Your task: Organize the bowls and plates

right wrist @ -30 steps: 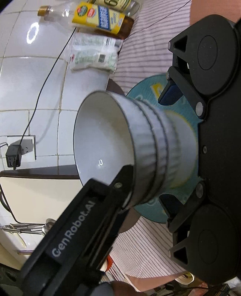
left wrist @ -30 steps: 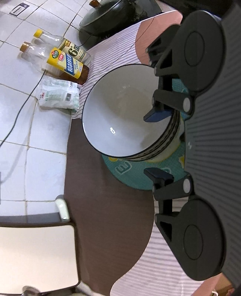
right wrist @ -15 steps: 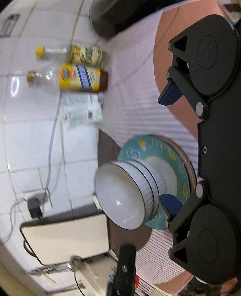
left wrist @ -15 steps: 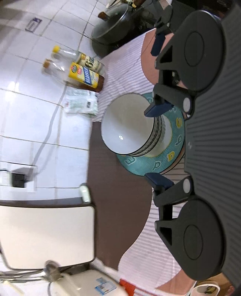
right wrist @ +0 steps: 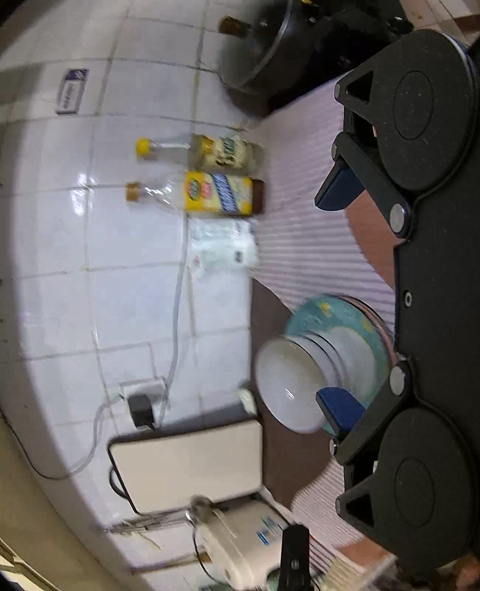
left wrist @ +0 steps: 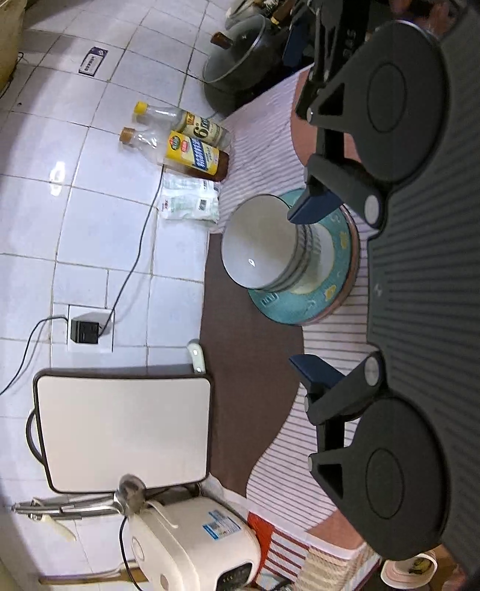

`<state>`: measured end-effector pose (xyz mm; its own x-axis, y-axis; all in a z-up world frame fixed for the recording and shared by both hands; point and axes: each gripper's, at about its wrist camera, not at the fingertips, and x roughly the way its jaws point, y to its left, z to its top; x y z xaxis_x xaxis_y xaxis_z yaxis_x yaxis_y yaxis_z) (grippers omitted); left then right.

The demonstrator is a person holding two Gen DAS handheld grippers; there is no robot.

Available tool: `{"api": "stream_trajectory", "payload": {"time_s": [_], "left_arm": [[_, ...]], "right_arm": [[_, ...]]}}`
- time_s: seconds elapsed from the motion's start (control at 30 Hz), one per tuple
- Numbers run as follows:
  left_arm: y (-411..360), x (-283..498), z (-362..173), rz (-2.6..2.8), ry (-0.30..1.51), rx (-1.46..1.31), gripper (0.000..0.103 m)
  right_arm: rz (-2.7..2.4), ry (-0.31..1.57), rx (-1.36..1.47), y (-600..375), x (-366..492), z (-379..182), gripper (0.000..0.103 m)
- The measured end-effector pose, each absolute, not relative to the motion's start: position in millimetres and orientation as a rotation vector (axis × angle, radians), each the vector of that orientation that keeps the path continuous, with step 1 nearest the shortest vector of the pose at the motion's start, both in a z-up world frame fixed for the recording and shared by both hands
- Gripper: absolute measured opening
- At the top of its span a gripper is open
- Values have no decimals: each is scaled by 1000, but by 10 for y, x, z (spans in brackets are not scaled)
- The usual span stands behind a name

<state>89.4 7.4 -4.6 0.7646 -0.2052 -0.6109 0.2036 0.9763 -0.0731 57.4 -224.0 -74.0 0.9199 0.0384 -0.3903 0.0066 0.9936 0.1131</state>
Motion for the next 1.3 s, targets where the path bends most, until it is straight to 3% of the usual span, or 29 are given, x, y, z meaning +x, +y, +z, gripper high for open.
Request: {"api": "stream_trajectory", "payload": {"time_s": [0.4,1.3], "left_arm": [[77,570,-196,-189,614,42,95],[43,452,-295,-150,614,39,97]], "right_arm": [[-122,426,-12,-2041,234,-738,103],[-130,420,33,-2015,-3,-790,103]]}}
